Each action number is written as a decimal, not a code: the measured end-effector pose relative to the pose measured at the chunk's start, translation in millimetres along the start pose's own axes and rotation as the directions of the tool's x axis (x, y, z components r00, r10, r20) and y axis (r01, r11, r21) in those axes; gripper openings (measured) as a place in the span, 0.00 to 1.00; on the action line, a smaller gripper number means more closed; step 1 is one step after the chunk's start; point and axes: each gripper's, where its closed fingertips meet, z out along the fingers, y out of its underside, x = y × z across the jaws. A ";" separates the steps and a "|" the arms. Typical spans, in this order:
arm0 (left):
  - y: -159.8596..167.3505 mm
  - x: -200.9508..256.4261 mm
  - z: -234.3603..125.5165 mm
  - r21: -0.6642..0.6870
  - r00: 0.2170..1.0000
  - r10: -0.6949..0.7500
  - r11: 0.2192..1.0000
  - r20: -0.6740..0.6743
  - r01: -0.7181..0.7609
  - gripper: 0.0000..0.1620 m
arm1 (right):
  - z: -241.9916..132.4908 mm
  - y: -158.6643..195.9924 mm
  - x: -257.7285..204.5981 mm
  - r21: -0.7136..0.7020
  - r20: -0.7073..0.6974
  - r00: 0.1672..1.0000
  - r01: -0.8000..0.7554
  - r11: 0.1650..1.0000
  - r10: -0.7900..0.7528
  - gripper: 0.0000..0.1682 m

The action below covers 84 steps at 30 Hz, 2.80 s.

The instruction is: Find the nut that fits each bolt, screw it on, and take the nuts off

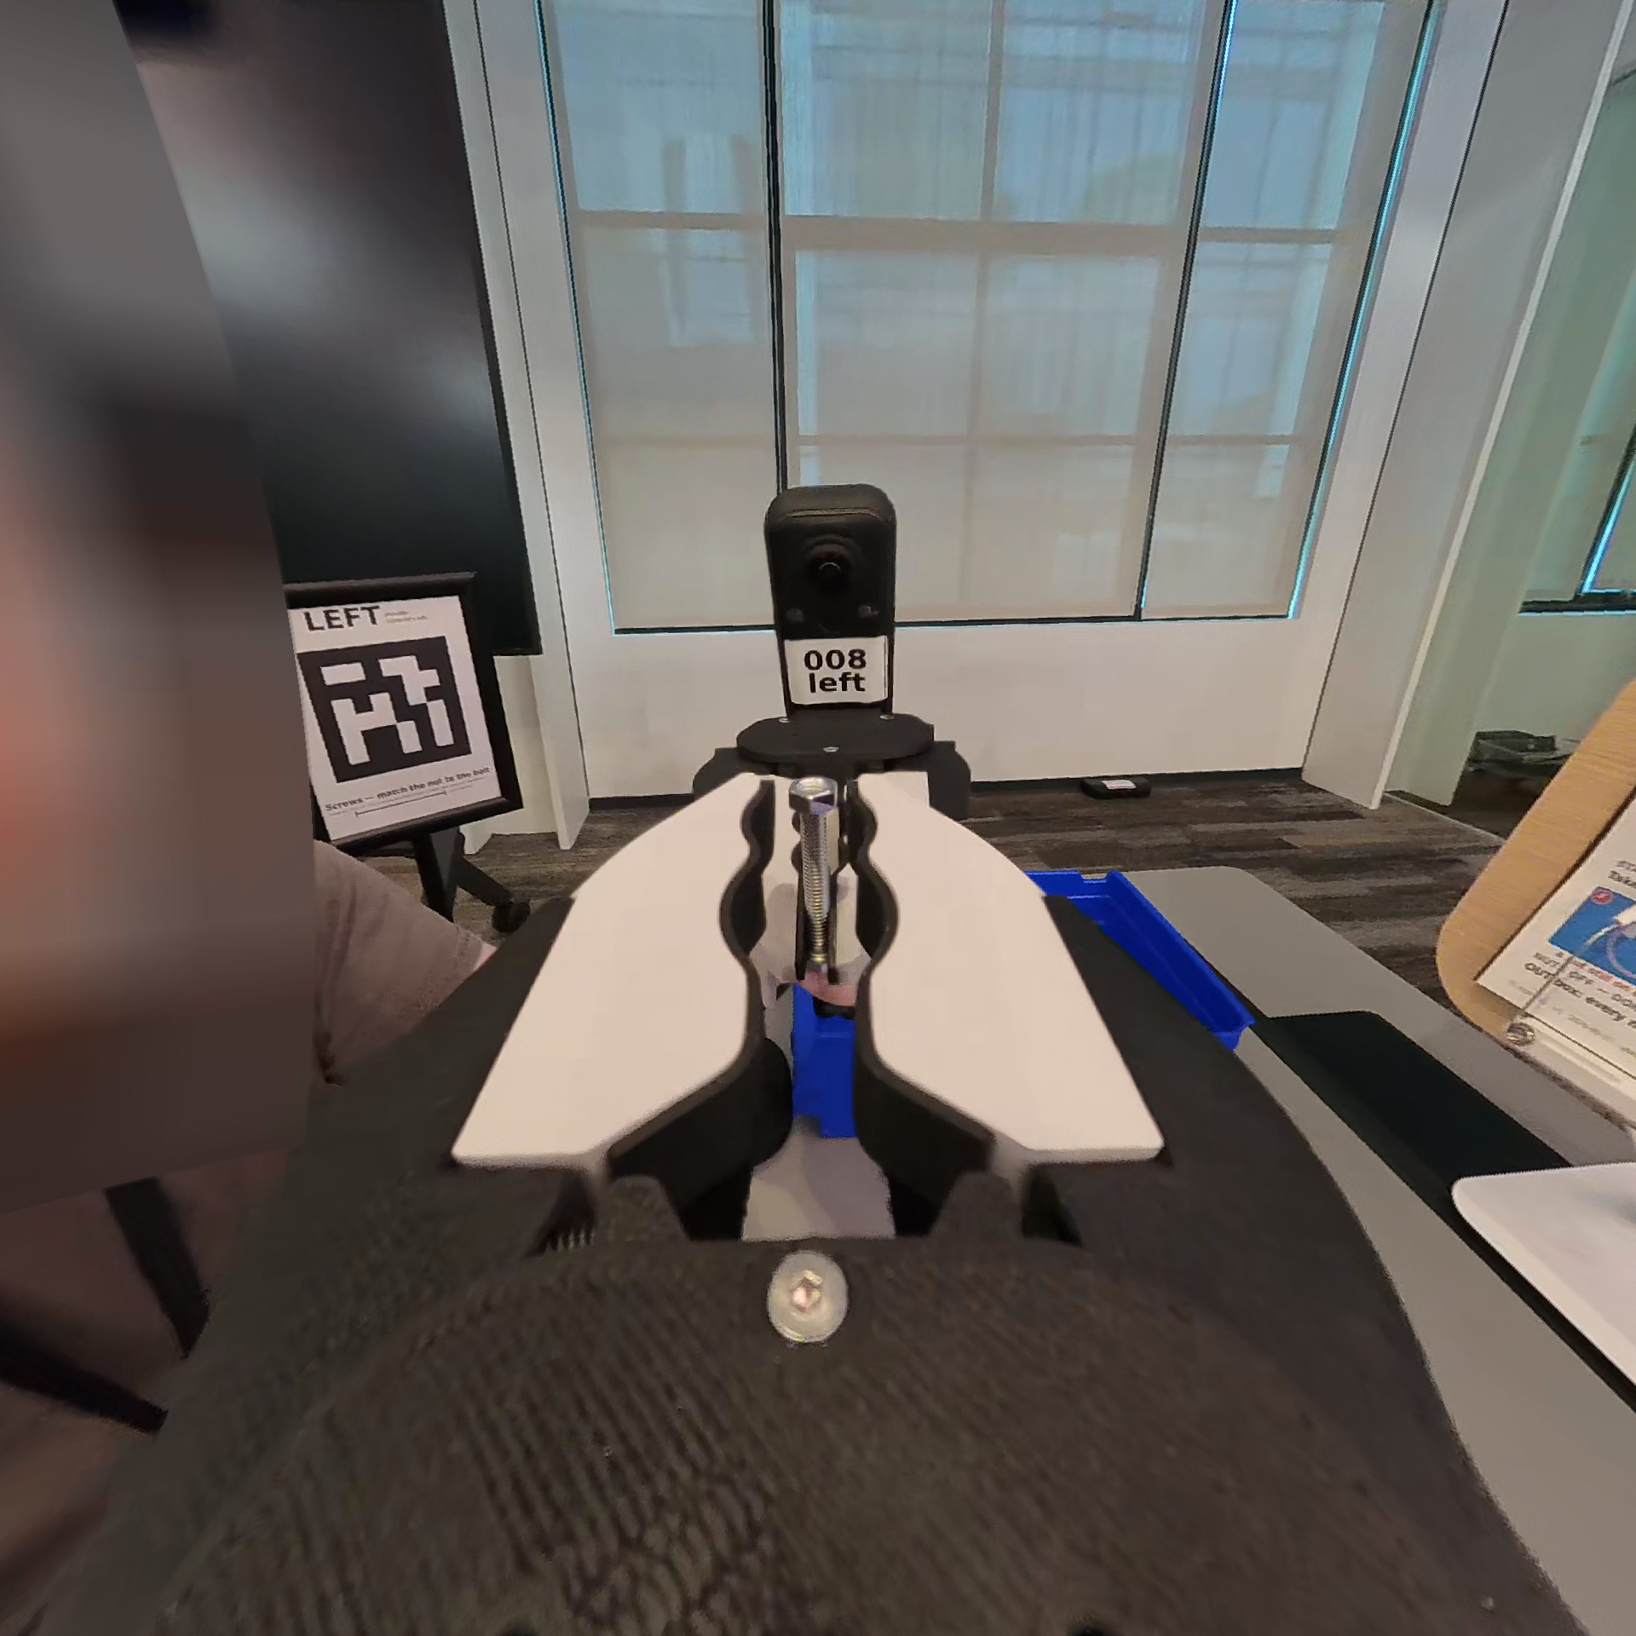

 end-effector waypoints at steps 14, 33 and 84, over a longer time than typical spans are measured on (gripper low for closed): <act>2.9 -3.3 0.8 -0.019 1.000 0.003 1.000 0.022 -0.003 0.03 | 0.6 4.4 2.6 -0.009 0.007 0.999 -0.042 0.999 0.042 0.07; 15.4 -53.3 -5.2 -0.055 0.947 0.015 0.998 0.322 0.003 0.03 | -1.6 15.5 51.7 -0.044 -0.595 0.800 0.061 0.997 -0.075 0.06; 9.8 -6.8 5.8 -0.038 0.999 -0.033 0.999 0.021 0.034 0.03 | -4.8 9.5 6.5 -0.071 -0.023 0.998 0.051 0.996 -0.053 0.06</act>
